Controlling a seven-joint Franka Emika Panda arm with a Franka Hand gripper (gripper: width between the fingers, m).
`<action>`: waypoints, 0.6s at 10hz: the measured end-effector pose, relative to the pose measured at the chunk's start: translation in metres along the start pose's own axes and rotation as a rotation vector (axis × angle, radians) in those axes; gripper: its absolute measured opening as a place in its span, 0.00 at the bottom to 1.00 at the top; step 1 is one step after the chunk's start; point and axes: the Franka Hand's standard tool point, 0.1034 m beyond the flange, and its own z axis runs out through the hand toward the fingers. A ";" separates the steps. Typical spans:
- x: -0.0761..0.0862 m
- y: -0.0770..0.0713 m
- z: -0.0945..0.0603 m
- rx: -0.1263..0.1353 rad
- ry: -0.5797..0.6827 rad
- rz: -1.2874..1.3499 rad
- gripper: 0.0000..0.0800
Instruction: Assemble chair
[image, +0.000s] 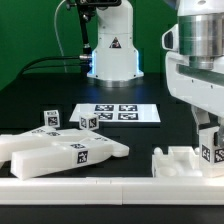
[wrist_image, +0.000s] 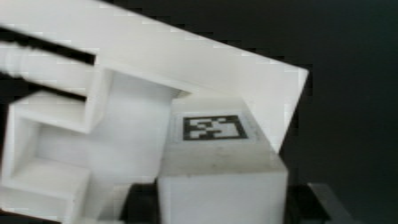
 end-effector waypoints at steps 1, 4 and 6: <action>0.000 0.000 0.000 0.000 0.001 -0.010 0.36; -0.001 0.002 -0.003 -0.016 -0.008 -0.308 0.66; 0.000 0.003 -0.003 -0.020 -0.017 -0.620 0.78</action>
Offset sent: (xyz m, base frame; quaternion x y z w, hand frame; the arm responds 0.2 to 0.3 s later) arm -0.0077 0.0119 0.0080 -0.0330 -0.0556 -0.2918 0.9543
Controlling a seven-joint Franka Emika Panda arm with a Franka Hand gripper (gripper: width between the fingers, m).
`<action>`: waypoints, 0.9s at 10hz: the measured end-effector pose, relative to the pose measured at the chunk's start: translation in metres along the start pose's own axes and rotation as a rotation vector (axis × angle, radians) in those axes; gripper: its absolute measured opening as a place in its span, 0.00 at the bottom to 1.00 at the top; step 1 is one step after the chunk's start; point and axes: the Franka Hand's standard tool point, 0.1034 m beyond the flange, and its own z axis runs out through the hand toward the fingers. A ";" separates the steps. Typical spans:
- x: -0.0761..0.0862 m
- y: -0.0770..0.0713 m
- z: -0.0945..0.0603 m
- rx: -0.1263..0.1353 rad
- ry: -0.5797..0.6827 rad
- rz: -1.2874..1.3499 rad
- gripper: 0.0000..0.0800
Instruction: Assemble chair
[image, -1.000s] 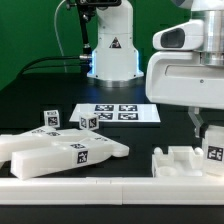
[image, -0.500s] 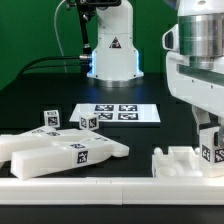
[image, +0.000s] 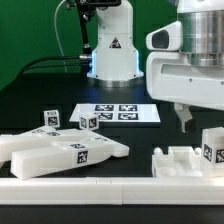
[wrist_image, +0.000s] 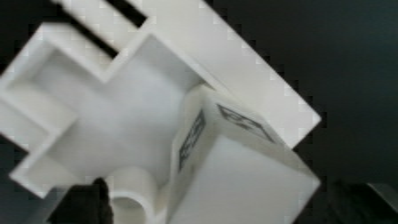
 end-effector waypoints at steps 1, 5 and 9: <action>0.000 0.000 0.000 -0.002 0.001 -0.041 0.80; -0.008 -0.011 0.001 -0.047 0.042 -0.653 0.81; -0.003 -0.006 0.003 -0.037 0.057 -0.543 0.70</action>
Offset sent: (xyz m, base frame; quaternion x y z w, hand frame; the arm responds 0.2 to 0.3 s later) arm 0.0000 0.0000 0.0000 0.0000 0.0000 -0.1938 0.9810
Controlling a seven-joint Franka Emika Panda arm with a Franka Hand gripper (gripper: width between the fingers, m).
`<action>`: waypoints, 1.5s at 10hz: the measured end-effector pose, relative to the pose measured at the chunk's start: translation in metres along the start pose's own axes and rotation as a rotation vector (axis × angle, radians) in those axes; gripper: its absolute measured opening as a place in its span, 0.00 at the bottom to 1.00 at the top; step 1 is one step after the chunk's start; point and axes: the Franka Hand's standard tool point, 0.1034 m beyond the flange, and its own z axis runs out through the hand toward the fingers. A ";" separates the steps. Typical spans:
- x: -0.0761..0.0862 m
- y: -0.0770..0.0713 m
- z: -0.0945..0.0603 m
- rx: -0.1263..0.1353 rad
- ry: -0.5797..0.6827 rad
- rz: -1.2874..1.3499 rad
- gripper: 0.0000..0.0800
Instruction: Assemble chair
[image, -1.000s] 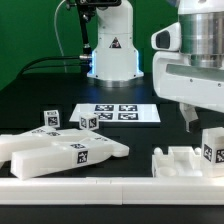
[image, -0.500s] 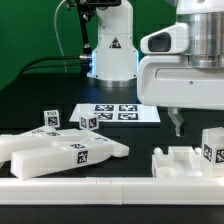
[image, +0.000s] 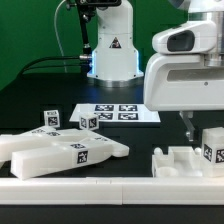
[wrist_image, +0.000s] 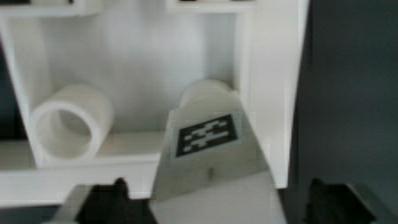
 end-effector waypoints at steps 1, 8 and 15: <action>0.000 0.000 0.000 0.000 0.000 0.065 0.45; -0.001 0.000 0.001 0.022 -0.013 1.136 0.35; -0.004 -0.008 0.000 0.028 -0.004 0.695 0.78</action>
Offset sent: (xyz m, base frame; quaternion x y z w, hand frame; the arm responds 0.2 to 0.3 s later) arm 0.0014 0.0006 -0.0013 -0.0408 0.0397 0.2789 0.9586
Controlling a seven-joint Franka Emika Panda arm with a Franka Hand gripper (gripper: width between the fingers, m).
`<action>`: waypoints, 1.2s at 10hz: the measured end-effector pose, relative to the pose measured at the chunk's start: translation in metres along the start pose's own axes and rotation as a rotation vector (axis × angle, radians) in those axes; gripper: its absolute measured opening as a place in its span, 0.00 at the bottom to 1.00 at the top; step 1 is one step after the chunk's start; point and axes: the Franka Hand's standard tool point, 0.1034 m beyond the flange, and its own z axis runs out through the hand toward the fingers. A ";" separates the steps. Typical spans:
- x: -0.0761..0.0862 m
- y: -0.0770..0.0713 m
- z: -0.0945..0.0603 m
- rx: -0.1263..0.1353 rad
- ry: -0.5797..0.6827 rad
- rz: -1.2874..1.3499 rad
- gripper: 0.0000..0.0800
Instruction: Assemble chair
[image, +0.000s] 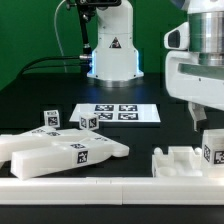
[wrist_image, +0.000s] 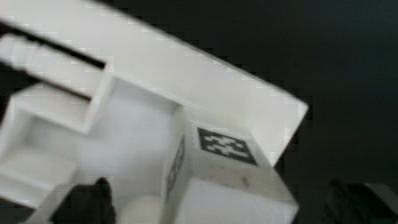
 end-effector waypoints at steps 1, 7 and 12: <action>-0.001 0.000 0.001 -0.004 0.000 -0.094 0.80; 0.004 0.001 0.001 -0.022 0.017 -0.631 0.81; 0.004 0.003 0.001 -0.021 0.015 -0.505 0.35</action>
Offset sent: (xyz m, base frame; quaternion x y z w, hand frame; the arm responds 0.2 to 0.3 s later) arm 0.0000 0.0000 0.0000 0.0000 0.0000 -0.1938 0.9810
